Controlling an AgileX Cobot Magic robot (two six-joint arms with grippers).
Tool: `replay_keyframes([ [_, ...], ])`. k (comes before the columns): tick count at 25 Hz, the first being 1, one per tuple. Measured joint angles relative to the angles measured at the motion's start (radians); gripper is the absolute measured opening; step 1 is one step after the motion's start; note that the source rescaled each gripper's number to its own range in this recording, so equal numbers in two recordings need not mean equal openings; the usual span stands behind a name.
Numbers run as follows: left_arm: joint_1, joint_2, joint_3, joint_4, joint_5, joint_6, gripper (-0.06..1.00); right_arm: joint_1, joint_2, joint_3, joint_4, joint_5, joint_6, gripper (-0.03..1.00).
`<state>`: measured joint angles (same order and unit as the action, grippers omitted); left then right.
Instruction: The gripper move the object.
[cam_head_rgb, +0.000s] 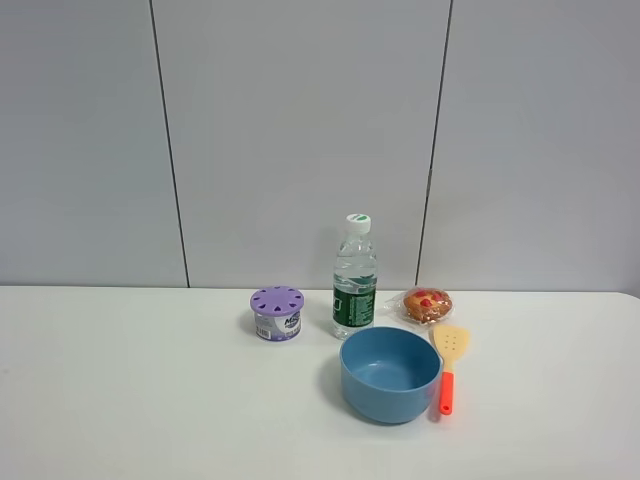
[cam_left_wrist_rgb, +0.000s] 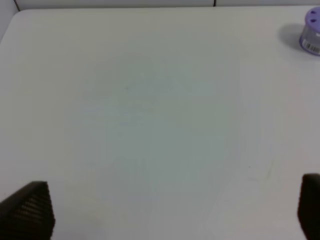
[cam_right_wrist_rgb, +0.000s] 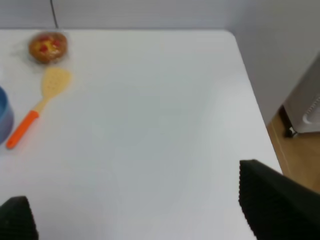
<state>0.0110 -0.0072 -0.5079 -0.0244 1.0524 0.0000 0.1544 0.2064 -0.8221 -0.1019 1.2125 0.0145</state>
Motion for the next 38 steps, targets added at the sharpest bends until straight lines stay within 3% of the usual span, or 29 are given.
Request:
replay_keyframes([
  [3,0.0,0.0,0.0,0.0,0.0,0.0,1.0,-0.045,-0.118,0.051,0.003,0.006,0.024,0.69],
  [7,0.0,0.0,0.0,0.0,0.0,0.0,1.0,-0.076,-0.211,0.079,0.001,0.011,0.047,0.89],
  [9,0.0,0.0,0.0,0.0,0.0,0.0,1.0,-0.08,-0.211,0.095,0.003,0.008,0.046,0.92],
  [17,0.0,0.0,0.0,0.0,0.0,0.0,1.0,-0.08,-0.21,0.276,0.041,-0.005,0.033,0.93],
  [24,0.0,0.0,0.0,0.0,0.0,0.0,1.0,-0.08,-0.21,0.32,0.049,-0.13,0.029,0.93],
  [38,0.0,0.0,0.0,0.0,0.0,0.0,1.0,-0.08,-0.21,0.323,0.056,-0.138,0.028,0.93],
])
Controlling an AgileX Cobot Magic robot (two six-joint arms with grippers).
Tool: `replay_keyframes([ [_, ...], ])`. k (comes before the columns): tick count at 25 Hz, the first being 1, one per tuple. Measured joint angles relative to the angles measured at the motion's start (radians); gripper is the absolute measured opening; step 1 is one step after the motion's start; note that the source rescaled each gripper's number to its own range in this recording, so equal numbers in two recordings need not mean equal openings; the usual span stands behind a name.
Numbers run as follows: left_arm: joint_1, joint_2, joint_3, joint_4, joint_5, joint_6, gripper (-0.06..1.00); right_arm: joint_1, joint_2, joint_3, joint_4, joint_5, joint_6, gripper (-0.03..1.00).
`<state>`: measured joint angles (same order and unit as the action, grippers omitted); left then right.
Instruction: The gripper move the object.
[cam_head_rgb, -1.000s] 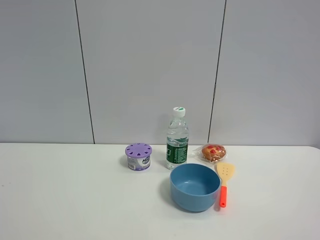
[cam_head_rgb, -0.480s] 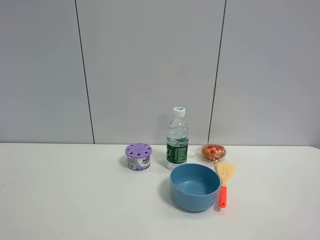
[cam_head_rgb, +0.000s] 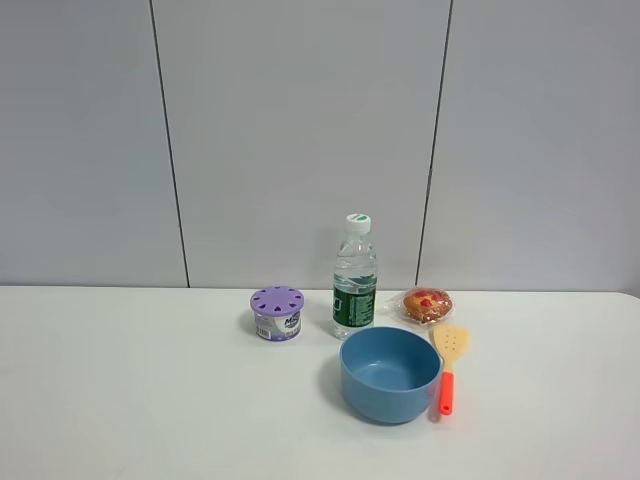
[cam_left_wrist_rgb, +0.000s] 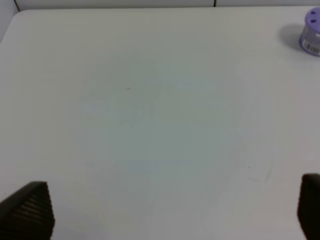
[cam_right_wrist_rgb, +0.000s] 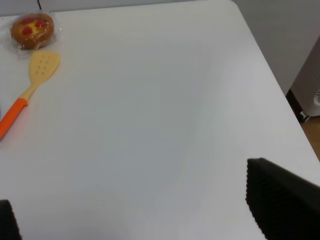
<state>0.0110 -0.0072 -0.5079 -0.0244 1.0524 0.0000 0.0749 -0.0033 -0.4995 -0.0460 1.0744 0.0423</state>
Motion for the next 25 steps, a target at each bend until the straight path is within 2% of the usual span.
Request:
replay_keyframes([
  [25,0.0,0.0,0.0,0.0,0.0,0.0,1.0,0.0,0.0,0.0,0.0,0.0,0.0,0.93],
])
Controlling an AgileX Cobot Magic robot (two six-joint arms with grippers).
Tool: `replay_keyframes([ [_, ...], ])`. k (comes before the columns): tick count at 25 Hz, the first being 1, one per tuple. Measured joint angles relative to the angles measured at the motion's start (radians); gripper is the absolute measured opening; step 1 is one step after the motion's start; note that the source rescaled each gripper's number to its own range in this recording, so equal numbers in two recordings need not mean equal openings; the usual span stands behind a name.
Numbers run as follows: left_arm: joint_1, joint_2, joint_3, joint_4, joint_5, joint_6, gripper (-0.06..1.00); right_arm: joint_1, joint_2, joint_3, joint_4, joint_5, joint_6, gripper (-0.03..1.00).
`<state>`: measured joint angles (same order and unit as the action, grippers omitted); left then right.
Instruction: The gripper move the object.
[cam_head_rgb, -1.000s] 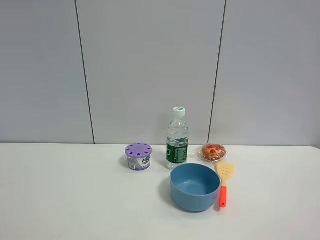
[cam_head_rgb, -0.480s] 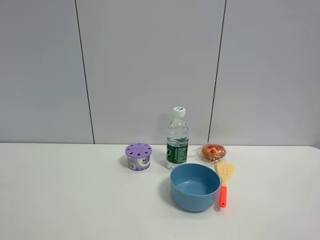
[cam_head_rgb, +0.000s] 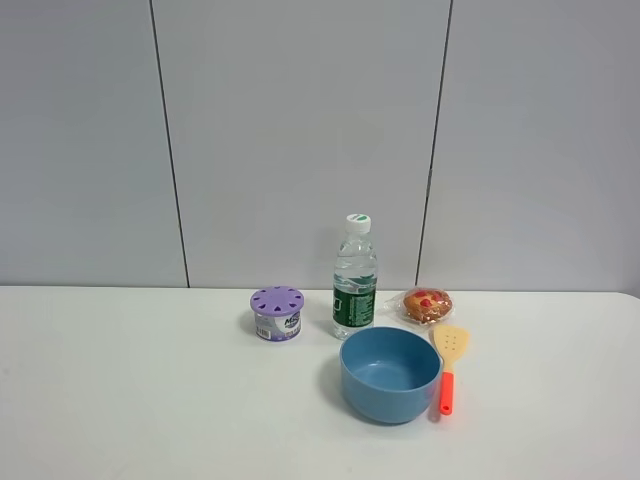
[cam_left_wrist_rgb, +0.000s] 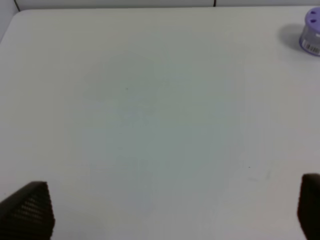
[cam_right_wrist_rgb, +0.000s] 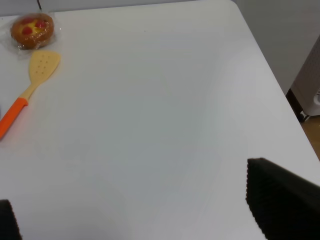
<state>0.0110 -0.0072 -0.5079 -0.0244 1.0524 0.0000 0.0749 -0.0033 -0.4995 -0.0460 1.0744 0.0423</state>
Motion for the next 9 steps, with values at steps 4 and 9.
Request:
replay_keyframes([
  [4,0.0,0.0,0.0,0.0,0.0,0.0,1.0,0.0,0.0,0.0,0.0,0.0,0.0,0.93],
  [9,0.0,0.0,0.0,0.0,0.0,0.0,1.0,0.0,0.0,0.0,0.0,0.0,0.0,0.93],
])
